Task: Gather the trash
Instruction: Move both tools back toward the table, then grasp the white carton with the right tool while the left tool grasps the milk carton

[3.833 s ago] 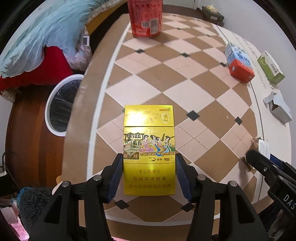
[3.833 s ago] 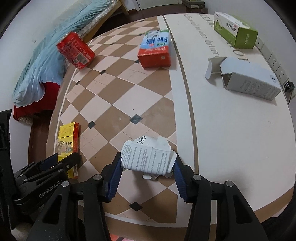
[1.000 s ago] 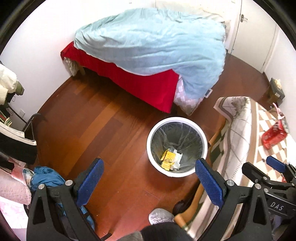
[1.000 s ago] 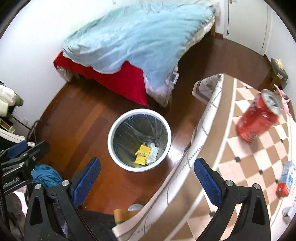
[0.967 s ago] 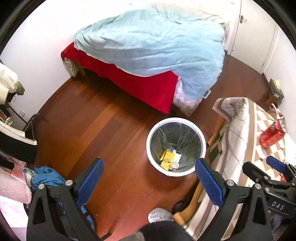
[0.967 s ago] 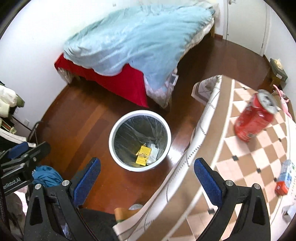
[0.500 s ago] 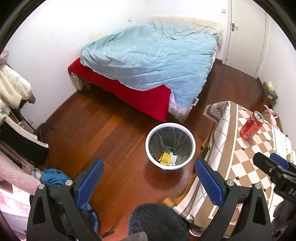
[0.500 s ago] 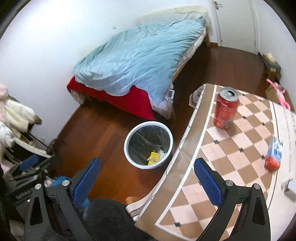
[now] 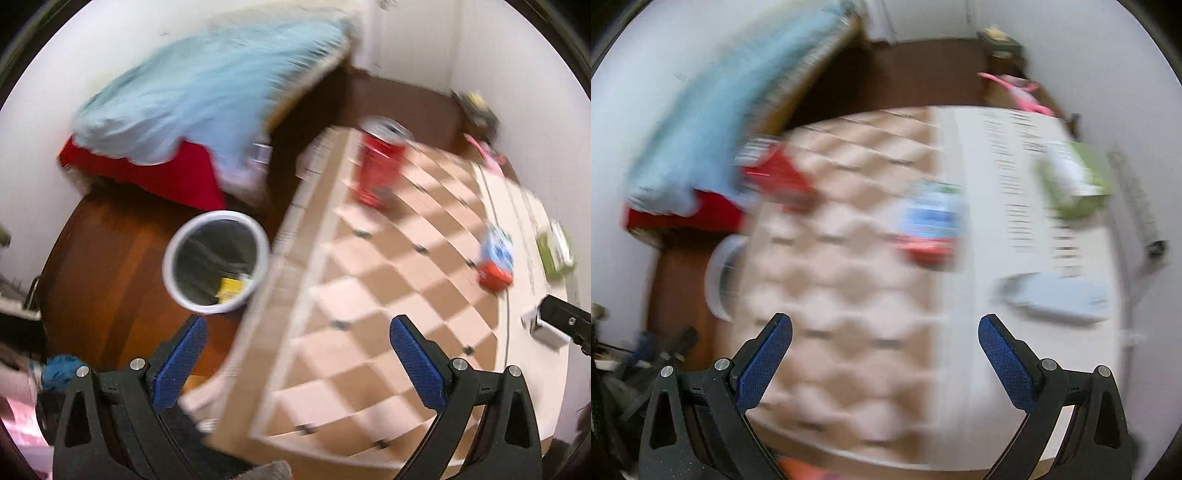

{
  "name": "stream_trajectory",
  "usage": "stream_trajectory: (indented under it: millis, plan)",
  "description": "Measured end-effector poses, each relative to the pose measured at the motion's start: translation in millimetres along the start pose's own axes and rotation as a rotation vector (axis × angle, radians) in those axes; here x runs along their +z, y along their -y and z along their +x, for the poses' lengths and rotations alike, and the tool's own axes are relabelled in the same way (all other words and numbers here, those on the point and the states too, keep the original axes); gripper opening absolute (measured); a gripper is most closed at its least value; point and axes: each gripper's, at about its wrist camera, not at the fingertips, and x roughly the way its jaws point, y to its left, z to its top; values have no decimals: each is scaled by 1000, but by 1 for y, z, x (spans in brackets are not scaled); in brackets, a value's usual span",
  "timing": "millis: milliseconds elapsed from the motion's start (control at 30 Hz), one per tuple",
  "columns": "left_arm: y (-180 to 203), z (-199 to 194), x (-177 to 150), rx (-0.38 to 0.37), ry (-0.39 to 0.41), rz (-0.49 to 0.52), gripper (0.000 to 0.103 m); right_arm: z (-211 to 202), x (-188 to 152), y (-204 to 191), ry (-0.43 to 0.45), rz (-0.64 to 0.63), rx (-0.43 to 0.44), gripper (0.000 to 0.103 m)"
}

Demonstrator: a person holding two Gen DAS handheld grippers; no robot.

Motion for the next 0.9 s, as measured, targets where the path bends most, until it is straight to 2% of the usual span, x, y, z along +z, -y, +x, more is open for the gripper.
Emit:
stream_trajectory:
  millis: [100, 167, 233, 367, 400, 500, 533, 600, 633, 700, 800, 833, 900]
  plan:
    - [52, 19, 1, 1, -22, 54, 101, 27, 15, 43, -129, -142, -178, 102]
    - [85, 35, -1, -7, -63, 89, 101, 47, 22, 58, -218, -264, -258, 102]
    - [110, 48, -5, -16, -101, 116, 101, 66, 26, 70, -307, -378, -306, 102]
    - [142, 69, -12, -5, -149, 163, 101, 94, 29, 84, -417, -520, -338, 100]
    - [147, 73, -13, 2, -158, 170, 101, 101, 29, 88, -441, -548, -337, 96]
    - [151, 83, -14, 15, -175, 182, 101, 117, 33, 97, -494, -564, -270, 62]
    - [151, 85, -13, 20, -179, 184, 101, 119, 33, 100, -505, -552, -239, 61]
    - [150, 86, -10, 23, -181, 186, 101, 116, 37, 110, -487, -490, -188, 55]
    - [148, 86, -7, 23, -180, 184, 101, 112, 42, 121, -474, -393, -133, 50]
    - [147, 83, 0, 5, -175, 178, 101, 105, 46, 144, -450, -215, -81, 48]
    - [154, 77, 16, -38, -158, 180, 101, 89, 48, 183, -355, 62, -27, 47]
    - [161, 76, 23, -55, -151, 194, 101, 81, 46, 200, -306, 188, 5, 47]
    - [176, 76, 35, -83, -152, 221, 101, 71, 40, 222, -232, 339, 30, 47]
